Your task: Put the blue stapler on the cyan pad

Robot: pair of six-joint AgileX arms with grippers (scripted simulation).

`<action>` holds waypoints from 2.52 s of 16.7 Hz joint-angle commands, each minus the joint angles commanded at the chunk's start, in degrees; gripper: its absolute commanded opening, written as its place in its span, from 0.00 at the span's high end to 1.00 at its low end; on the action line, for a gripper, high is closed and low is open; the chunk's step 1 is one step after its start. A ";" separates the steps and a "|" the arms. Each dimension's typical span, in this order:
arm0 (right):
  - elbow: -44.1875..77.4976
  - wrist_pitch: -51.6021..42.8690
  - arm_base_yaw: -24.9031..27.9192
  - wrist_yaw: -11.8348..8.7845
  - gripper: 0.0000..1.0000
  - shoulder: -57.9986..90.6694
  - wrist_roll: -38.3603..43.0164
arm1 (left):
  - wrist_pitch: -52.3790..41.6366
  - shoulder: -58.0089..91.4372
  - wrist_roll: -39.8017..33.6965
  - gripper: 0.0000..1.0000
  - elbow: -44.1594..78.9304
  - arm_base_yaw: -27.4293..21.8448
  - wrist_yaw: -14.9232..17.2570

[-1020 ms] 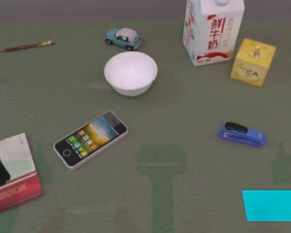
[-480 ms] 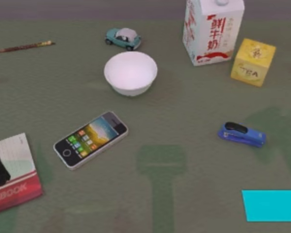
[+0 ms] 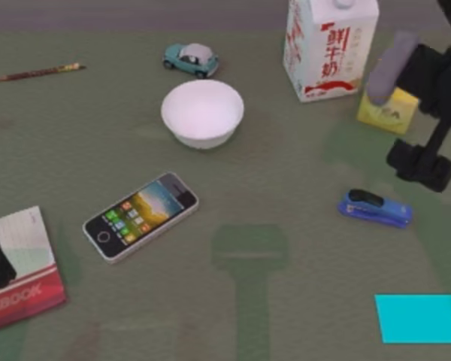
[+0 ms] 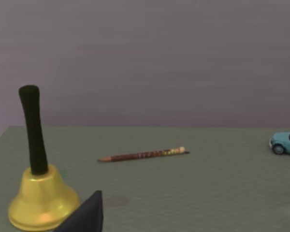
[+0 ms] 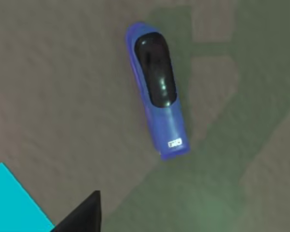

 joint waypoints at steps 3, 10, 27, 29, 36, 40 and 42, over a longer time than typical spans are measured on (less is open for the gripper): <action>10.72 -7.29 2.40 -0.06 0.00 11.66 -5.11 | 0.00 0.00 0.00 0.00 0.00 0.00 0.00; 21.37 -13.86 4.63 -0.07 0.00 22.72 -9.94 | 0.00 0.00 0.00 0.00 0.00 0.00 0.00; 6.46 6.35 4.76 -0.03 0.00 28.02 -9.74 | 0.00 0.00 0.00 0.00 0.00 0.00 0.00; 6.46 6.35 4.76 -0.03 0.08 28.02 -9.74 | 0.00 0.00 0.00 0.00 0.00 0.00 0.00; 6.46 6.35 4.76 -0.03 0.60 28.02 -9.74 | 0.00 0.00 0.00 0.00 0.00 0.00 0.00; 6.46 6.35 4.76 -0.03 0.90 28.02 -9.74 | 0.00 0.00 0.00 0.00 0.00 0.00 0.00; 6.46 6.35 4.76 -0.03 1.00 28.02 -9.74 | 0.00 0.00 0.00 0.00 0.00 0.00 0.00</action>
